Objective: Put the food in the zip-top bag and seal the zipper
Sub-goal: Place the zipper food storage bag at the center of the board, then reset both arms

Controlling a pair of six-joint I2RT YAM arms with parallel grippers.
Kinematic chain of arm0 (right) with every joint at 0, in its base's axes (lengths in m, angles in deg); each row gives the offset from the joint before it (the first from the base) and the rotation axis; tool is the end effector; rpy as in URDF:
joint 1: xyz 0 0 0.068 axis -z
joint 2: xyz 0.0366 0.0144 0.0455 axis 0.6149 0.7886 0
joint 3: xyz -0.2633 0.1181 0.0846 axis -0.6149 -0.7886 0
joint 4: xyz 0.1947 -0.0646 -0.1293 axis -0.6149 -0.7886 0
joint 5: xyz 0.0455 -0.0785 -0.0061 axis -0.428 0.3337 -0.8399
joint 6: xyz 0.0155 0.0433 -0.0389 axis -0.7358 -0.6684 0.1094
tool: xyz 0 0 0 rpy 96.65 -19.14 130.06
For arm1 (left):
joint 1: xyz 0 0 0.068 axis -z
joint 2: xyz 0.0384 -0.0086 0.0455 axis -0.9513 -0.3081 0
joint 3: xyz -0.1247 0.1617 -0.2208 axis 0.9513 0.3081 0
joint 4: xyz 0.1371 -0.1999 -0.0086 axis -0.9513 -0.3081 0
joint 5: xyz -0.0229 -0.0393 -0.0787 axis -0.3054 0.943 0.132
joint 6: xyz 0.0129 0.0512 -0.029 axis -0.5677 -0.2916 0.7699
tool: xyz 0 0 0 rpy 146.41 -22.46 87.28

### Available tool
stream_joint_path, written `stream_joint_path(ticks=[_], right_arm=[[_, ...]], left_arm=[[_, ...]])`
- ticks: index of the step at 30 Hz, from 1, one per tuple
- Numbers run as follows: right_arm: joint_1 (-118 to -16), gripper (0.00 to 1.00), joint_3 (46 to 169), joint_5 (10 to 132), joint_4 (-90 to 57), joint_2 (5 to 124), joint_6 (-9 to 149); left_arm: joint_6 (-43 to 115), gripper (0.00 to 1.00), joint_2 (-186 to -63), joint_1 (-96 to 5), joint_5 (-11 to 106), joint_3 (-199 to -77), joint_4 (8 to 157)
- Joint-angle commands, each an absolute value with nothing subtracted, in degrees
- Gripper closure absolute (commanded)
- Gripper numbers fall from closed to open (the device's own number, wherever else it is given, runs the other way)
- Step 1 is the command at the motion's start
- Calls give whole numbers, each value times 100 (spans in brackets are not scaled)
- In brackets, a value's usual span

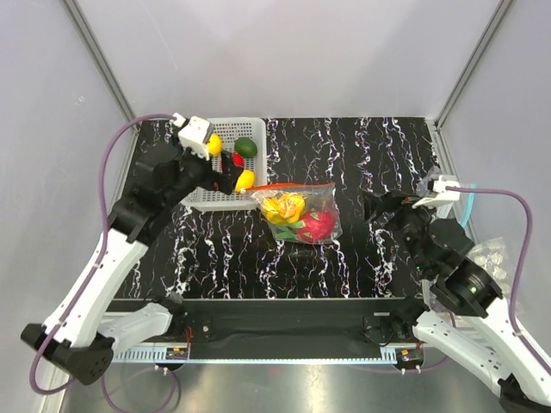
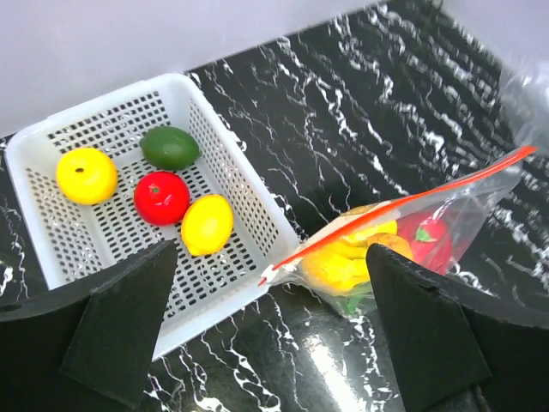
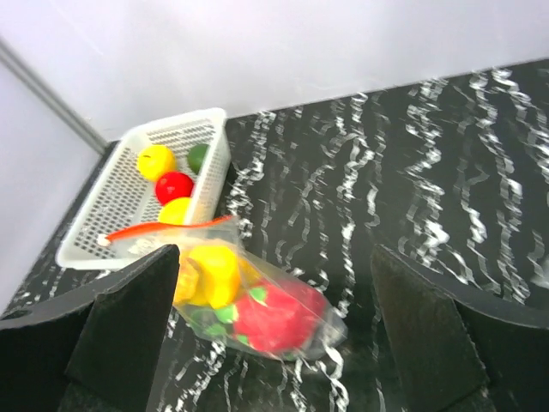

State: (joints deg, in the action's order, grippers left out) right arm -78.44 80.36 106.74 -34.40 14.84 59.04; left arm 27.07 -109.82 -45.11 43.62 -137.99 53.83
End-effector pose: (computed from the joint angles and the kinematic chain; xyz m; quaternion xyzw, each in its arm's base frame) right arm 0.0759 0.0369 0.3860 0.0309 0.7159 0.1757 0.6751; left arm 0.1771 -0.0940 0.4395 0.1938 0.7722 -0.1830 0.5767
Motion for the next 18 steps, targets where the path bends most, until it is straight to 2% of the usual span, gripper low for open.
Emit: stream_joint_path(ticks=[1,6,11,14,18], right_arm=[[-7811,0,8430,11291,-4572,1231,5751],[-7802,0,8809,11652,-6004,773,5435],[-7811,0,8880,11968,-6656,88,5434],[-7811,0,8775,12187,-6912,-211,5269],[-7811,0,8520,11889,-6737,-493,5303]], left_arm=[[3185,1,-10549,-4533,4097,-13496,5362],[3677,1,-9477,-4533,4484,-12644,5018],[3757,1,-8589,-4525,4880,-11143,5238],[3696,1,-8430,-4525,4907,-10868,5002],[3731,1,-8377,-4525,5275,-11007,4781]])
